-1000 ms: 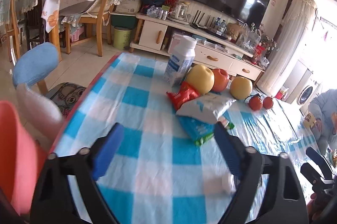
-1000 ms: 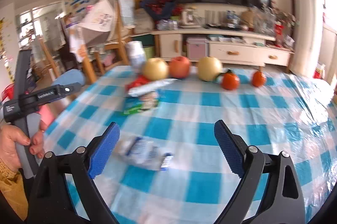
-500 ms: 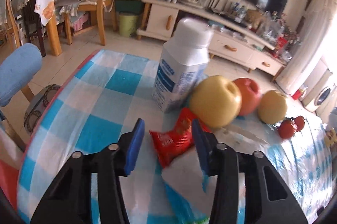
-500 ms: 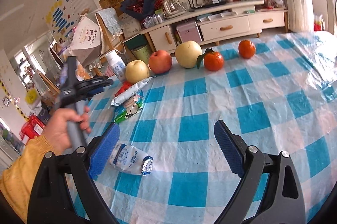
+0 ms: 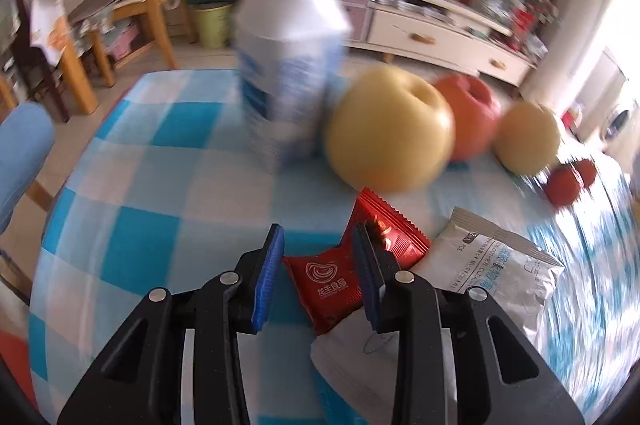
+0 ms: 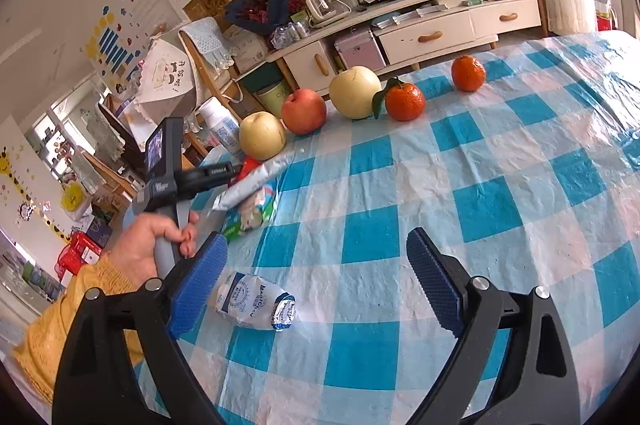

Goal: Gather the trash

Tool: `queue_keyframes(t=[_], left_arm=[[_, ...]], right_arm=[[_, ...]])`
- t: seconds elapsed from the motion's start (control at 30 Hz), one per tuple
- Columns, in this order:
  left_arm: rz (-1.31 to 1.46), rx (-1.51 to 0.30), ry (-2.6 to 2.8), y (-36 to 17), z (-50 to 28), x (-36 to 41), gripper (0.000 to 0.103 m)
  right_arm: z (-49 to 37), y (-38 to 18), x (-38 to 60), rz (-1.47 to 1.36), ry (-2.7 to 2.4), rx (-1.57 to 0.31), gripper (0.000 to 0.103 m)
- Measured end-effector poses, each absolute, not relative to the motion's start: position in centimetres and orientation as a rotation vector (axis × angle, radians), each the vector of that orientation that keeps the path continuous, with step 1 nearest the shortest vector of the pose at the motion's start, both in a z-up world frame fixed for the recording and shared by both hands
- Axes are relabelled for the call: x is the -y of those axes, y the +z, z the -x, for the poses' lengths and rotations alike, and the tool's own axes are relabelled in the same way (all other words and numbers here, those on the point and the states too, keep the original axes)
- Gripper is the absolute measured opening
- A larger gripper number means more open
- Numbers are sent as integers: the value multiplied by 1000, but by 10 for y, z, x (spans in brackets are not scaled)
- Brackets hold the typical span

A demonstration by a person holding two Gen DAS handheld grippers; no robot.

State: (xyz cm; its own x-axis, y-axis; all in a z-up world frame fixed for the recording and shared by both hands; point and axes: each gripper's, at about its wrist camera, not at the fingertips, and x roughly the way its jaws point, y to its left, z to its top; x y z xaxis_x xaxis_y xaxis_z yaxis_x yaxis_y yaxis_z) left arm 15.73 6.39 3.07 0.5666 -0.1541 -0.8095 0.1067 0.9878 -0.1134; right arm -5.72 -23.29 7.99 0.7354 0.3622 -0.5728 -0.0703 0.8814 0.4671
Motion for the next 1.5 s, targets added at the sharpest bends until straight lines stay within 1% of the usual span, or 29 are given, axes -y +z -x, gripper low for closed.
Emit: queue_keyframes(t=[0.13, 0.3, 0.47, 0.53, 0.6, 0.7, 0.83, 0.9, 1.03, 1.17, 1.37, 1.43, 1.47, 1.5], left_arm=[[3, -969, -256, 32, -131, -35, 36], [-36, -976, -394, 34, -79, 5, 36], [-6, -1014, -520, 33, -34, 25, 38], [15, -1006, -515, 36, -21, 17, 39], [40, -983, -485, 44, -6, 2, 46], [76, -962, -426, 55, 21, -25, 53], [141, -968, -348, 61, 51, -63, 54], [174, -980, -335, 60, 71, -76, 54], [240, -1027, -360, 50, 108, -71, 54], [247, -1061, -382, 40, 121, -42, 54], [244, -1043, -328, 38, 115, -22, 54], [260, -1038, -310, 37, 111, -22, 57], [261, -1036, -307, 37, 110, -21, 63], [241, -1038, -296, 37, 108, -17, 65]], right_arm=[[58, 82, 238, -440, 235, -702, 92], [59, 81, 251, -468, 212, -698, 92], [58, 78, 256, -479, 210, -719, 92], [57, 75, 254, -473, 228, -745, 92], [56, 72, 249, -458, 255, -771, 92], [55, 68, 236, -415, 301, -811, 92], [57, 67, 227, -355, 295, -832, 92], [57, 62, 231, -371, 278, -855, 92], [57, 48, 240, -452, 286, -912, 92], [60, 40, 239, -552, 390, -949, 91], [80, 44, 235, -629, 527, -953, 91], [83, 45, 233, -640, 572, -961, 91], [85, 45, 231, -648, 594, -969, 91], [87, 44, 231, -669, 625, -976, 91]])
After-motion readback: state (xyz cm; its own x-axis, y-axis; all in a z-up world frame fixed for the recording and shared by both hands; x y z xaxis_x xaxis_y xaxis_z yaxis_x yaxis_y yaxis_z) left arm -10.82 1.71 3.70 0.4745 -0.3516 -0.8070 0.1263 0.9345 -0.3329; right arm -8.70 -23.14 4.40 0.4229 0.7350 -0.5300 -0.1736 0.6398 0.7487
